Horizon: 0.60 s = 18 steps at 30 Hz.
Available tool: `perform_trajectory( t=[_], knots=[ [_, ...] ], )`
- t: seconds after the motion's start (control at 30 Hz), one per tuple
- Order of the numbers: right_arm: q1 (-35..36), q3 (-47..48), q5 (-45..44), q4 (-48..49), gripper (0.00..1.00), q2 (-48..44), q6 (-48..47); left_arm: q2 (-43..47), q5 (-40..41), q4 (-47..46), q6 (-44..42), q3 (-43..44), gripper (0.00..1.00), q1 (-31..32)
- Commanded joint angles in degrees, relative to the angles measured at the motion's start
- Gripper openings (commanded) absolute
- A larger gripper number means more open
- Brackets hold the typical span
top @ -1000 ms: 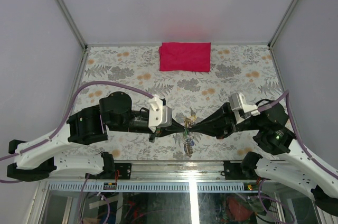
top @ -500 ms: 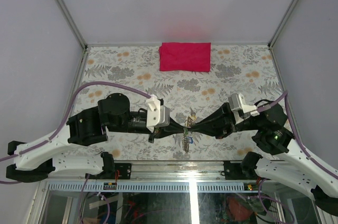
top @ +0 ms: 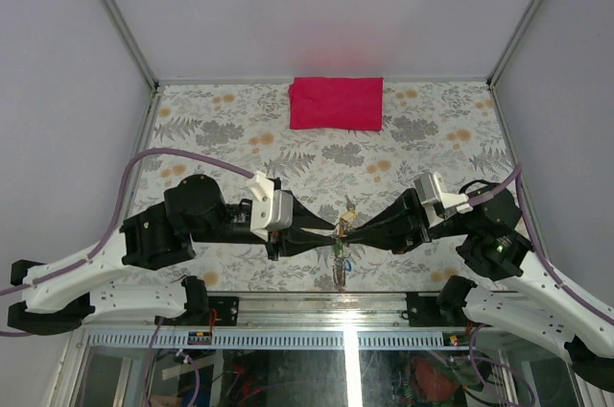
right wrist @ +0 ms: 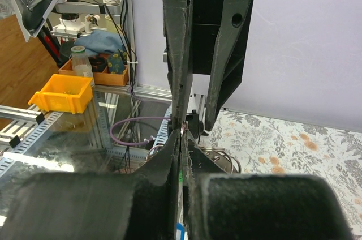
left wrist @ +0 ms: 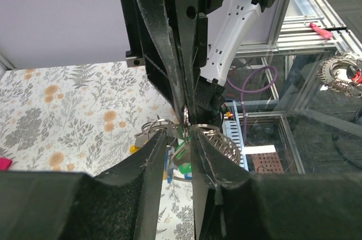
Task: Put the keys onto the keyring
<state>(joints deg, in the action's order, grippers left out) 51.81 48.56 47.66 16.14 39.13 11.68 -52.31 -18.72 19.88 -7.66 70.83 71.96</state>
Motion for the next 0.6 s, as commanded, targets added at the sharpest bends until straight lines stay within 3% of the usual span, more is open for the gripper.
perform_trajectory(
  t=[0.0, 0.27, 0.5, 0.57],
  knots=[
    [-0.1, 2.3, 0.5, 4.7, 0.0, -0.4, 0.5, -0.8, -3.7, -6.7, 1.4, -0.8, 0.26, 0.2],
    [-0.1, 2.2, -0.2, 4.7, 0.0, -1.2, 0.4, -2.3, -4.4, -5.1, 1.2, -1.1, 0.25, 0.2],
    [-0.1, 2.6, -0.5, 3.0, 0.0, -1.5, -0.3, -2.7, -4.7, -3.6, 0.9, -0.6, 0.01, 0.2],
    [-0.1, 2.8, -0.7, 2.0, 0.0, -1.5, -1.0, -2.6, -4.5, -3.0, 0.8, -0.3, 0.0, 0.2]
  ],
)
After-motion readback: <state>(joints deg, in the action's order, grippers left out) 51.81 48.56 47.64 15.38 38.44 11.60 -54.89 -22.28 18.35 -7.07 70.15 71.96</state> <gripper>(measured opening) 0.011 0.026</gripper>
